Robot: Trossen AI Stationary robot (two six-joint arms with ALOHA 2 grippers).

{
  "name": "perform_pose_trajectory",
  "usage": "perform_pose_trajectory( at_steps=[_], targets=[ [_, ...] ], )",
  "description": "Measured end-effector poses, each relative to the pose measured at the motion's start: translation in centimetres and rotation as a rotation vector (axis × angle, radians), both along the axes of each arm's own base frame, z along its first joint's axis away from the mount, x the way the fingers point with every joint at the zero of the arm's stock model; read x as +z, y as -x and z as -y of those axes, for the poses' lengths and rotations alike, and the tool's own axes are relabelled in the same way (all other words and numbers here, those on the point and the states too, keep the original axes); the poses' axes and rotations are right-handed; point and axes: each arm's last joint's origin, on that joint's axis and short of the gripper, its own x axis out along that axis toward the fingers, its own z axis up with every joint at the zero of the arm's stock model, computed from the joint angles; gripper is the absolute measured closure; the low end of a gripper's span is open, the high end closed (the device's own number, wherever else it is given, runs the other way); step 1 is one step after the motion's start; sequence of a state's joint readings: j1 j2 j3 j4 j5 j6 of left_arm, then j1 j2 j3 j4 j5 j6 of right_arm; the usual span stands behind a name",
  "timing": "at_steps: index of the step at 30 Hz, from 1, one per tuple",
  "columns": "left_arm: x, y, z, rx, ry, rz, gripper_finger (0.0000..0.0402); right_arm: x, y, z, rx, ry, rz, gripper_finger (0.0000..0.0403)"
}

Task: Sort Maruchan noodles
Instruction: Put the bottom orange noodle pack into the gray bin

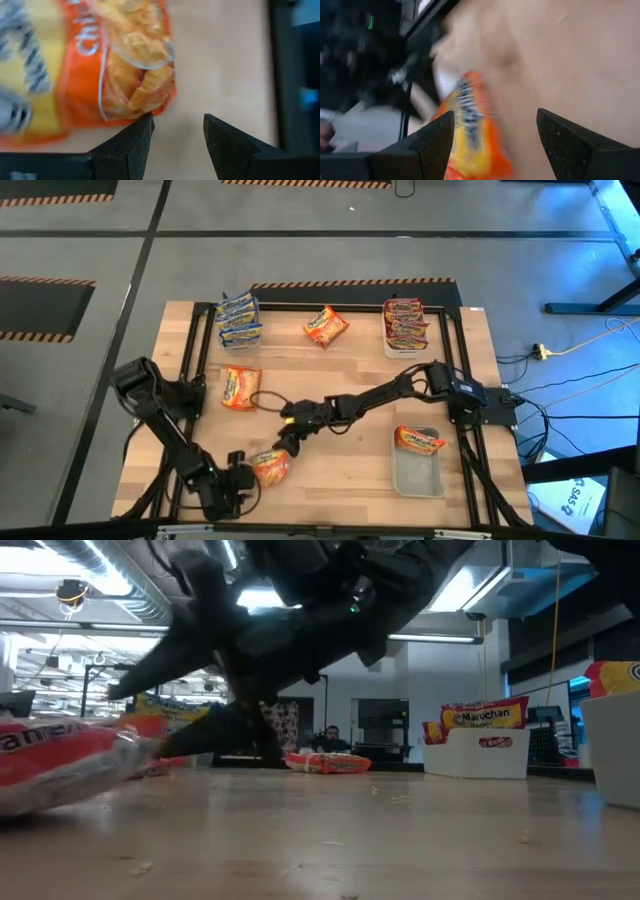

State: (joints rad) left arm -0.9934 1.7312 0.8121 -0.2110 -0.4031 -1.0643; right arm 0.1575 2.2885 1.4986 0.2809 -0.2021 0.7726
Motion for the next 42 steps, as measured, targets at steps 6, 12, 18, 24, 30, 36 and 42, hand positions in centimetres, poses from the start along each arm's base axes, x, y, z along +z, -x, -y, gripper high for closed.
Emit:
perform_pose_trajectory(
  at_steps=[6, 12, 18, 24, 30, 36, 42],
  targets=[
    [0.7, 0.4, -2.3, 0.041, -0.148, -0.068, 0.0225, -0.9, 0.2, -1.9, 0.068, 0.005, -0.105, 0.0139],
    [2.5, 0.5, -3.2, 0.068, -0.154, -0.016, 0.0225, -1.0, 0.6, -2.4, 0.123, -0.03, -0.159, 0.0139],
    [3.3, 0.5, -1.8, 0.044, -0.031, 0.061, 0.0225, -0.5, 0.4, -1.4, 0.111, -0.081, -0.166, 0.0139],
    [3.7, 0.4, -0.7, 0.053, -0.03, 0.222, 0.0225, -0.6, 0.4, -0.9, 0.111, -0.109, -0.183, 0.0139],
    [2.2, -0.5, -0.4, 0.04, -0.112, 0.264, 0.0225, -1.8, 0.4, -1.9, 0.164, -0.2, -0.228, 0.0139],
    [-0.1, -1.6, -0.5, 0.066, -0.155, 0.238, 0.0225, -1.8, 0.4, -2.5, 0.147, -0.197, -0.212, 0.0139],
    [-1.3, -2.3, -0.5, 0.094, -0.173, 0.248, 0.0225, -1.8, 0.3, -2.8, 0.132, -0.208, -0.195, 0.0139]
  ],
)
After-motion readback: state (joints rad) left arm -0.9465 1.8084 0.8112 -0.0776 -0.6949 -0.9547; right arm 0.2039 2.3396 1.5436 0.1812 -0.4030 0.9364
